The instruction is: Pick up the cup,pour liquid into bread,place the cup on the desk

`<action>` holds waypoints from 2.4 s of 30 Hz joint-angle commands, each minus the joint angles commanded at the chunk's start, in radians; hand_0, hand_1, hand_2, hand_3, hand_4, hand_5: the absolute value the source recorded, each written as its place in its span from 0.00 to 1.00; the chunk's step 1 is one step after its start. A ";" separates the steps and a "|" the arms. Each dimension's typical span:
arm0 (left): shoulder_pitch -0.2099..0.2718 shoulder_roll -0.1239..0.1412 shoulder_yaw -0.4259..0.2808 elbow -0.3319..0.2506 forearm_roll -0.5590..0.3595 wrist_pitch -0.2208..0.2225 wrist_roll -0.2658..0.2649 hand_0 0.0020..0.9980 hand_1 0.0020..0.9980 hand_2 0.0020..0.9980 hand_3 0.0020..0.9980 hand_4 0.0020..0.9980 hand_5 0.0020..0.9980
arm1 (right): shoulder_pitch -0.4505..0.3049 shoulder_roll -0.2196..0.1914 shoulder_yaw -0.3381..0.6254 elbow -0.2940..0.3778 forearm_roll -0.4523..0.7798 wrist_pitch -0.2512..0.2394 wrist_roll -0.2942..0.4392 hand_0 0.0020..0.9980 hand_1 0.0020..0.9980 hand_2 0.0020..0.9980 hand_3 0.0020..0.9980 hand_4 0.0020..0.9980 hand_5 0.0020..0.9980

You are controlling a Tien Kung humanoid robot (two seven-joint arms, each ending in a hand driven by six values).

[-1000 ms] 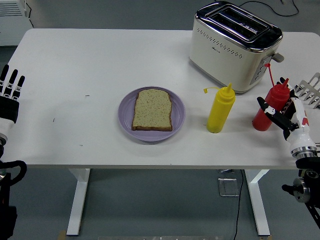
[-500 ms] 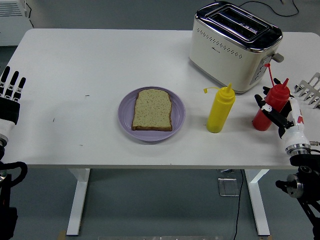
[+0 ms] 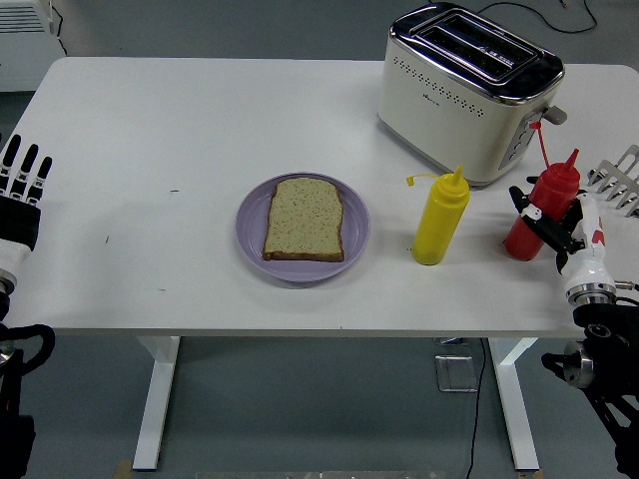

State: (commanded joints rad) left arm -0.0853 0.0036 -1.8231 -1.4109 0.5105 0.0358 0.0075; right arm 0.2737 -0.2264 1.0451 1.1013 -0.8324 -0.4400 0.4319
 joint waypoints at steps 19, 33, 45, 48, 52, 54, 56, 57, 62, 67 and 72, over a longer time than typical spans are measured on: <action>-0.006 0.000 -0.007 -0.001 -0.002 0.001 -0.001 0.79 0.74 0.74 0.70 0.55 1.00 | 0.009 -0.001 -0.005 0.024 0.118 -0.042 0.061 0.10 0.07 0.21 0.26 0.84 0.24; -0.007 0.000 -0.009 -0.001 -0.002 0.001 -0.001 0.79 0.74 0.74 0.70 0.55 1.00 | -0.004 -0.014 0.058 0.118 0.073 -0.029 0.031 0.06 0.04 0.19 0.26 0.82 0.32; -0.009 0.001 -0.014 -0.002 -0.002 0.001 -0.002 0.79 0.74 0.74 0.70 0.55 1.00 | 0.012 -0.062 0.161 0.300 -0.169 -0.025 -0.095 0.06 0.04 0.18 0.27 0.79 0.33; -0.010 0.001 -0.014 -0.002 -0.002 0.001 -0.002 0.79 0.74 0.74 0.70 0.55 1.00 | 0.032 -0.078 0.168 0.328 -0.248 -0.021 -0.134 0.06 0.05 0.19 0.28 0.80 0.33; -0.010 0.000 -0.016 -0.002 -0.002 0.001 -0.002 0.79 0.74 0.74 0.70 0.55 1.00 | 0.096 -0.102 0.169 0.362 -0.394 -0.033 -0.225 0.06 0.05 0.19 0.28 0.80 0.33; -0.010 0.000 -0.016 -0.002 -0.002 0.001 -0.002 0.79 0.74 0.74 0.70 0.55 1.00 | 0.125 -0.107 0.162 0.372 -0.479 -0.041 -0.274 0.06 0.04 0.19 0.28 0.79 0.34; -0.010 0.000 -0.017 -0.002 -0.002 0.001 -0.002 0.79 0.74 0.74 0.70 0.55 1.00 | 0.140 -0.110 0.158 0.377 -0.563 -0.044 -0.303 0.06 0.04 0.19 0.28 0.79 0.34; -0.010 0.000 -0.017 -0.002 -0.002 0.001 -0.002 0.79 0.74 0.74 0.70 0.55 1.00 | 0.151 -0.111 0.151 0.379 -0.601 -0.044 -0.320 0.06 0.04 0.19 0.28 0.79 0.34; -0.009 0.000 -0.018 -0.002 -0.002 0.001 -0.002 0.79 0.74 0.74 0.70 0.55 1.00 | 0.246 -0.122 0.077 0.368 -0.816 -0.010 -0.449 0.07 0.05 0.19 0.28 0.78 0.35; -0.007 -0.001 -0.016 -0.001 -0.002 0.001 -0.002 0.79 0.74 0.74 0.70 0.55 1.00 | 0.344 -0.114 -0.010 0.330 -1.017 0.038 -0.528 0.07 0.05 0.19 0.28 0.76 0.36; -0.003 -0.002 -0.015 -0.001 -0.002 0.001 -0.002 0.79 0.74 0.74 0.70 0.55 1.00 | 0.427 -0.101 -0.073 0.298 -1.224 0.105 -0.630 0.08 0.05 0.19 0.29 0.76 0.36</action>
State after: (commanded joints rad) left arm -0.0886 0.0016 -1.8381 -1.4115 0.5083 0.0371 0.0056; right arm 0.7006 -0.3272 0.9718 1.3994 -2.0567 -0.3350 -0.1978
